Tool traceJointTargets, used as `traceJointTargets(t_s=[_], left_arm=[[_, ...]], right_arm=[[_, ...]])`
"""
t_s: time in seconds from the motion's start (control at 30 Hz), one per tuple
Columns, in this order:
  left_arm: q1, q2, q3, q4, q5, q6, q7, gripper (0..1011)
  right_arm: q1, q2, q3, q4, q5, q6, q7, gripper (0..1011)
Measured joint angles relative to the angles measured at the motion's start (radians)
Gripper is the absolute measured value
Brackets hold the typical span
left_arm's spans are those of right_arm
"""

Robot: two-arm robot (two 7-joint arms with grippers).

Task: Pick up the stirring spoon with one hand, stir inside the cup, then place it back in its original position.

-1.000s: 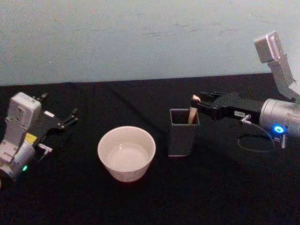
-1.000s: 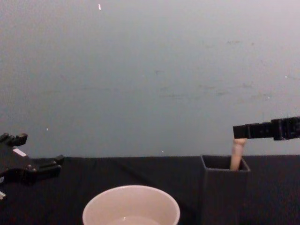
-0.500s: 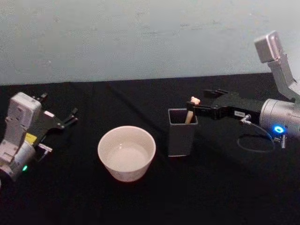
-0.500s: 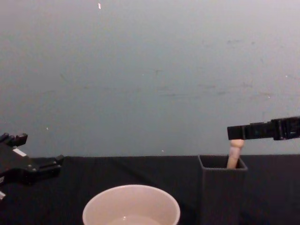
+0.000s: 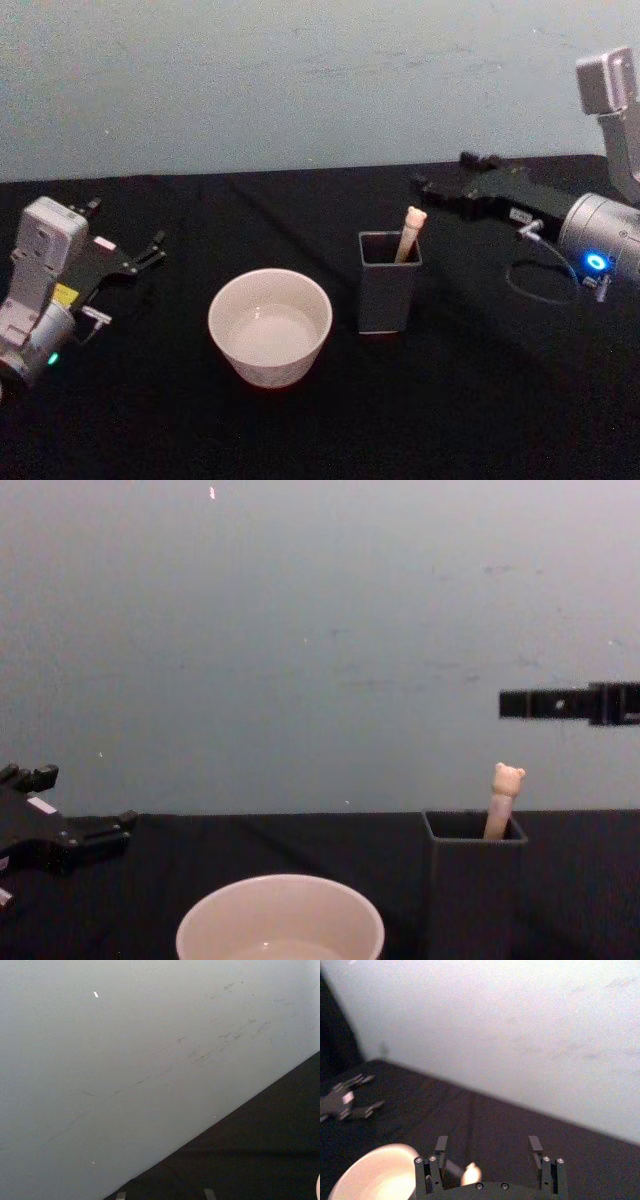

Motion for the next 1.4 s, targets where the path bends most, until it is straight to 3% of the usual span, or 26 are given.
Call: traceJointTargets(t_s=[0.07, 0.1, 0.23, 0.5, 0.97, 1.4], left_arm=[[0.000, 0.000, 0.000, 0.000, 0.000, 0.000, 0.000, 1001], [0.000, 0.000, 0.000, 0.000, 0.000, 0.000, 0.000, 1001], [0.000, 0.000, 0.000, 0.000, 0.000, 0.000, 0.000, 1001], [0.000, 0.000, 0.000, 0.000, 0.000, 0.000, 0.000, 1001], [0.000, 0.000, 0.000, 0.000, 0.000, 0.000, 0.000, 1001], [0.000, 0.000, 0.000, 0.000, 0.000, 0.000, 0.000, 1001]], right_arm=[[-0.022, -0.021, 0.023, -0.012, -0.030, -0.047, -0.062, 1002], [-0.022, -0.021, 0.023, -0.012, -0.030, -0.047, -0.062, 1000], [-0.051, -0.061, 0.038, -0.017, -0.127, -0.110, -0.200, 1002], [-0.081, -0.096, -0.006, 0.046, -0.323, -0.138, -0.364, 1002], [-0.119, -0.132, -0.017, 0.121, -0.393, -0.120, -0.394, 1002], [-0.117, -0.135, -0.014, 0.126, -0.397, -0.117, -0.390, 1002]])
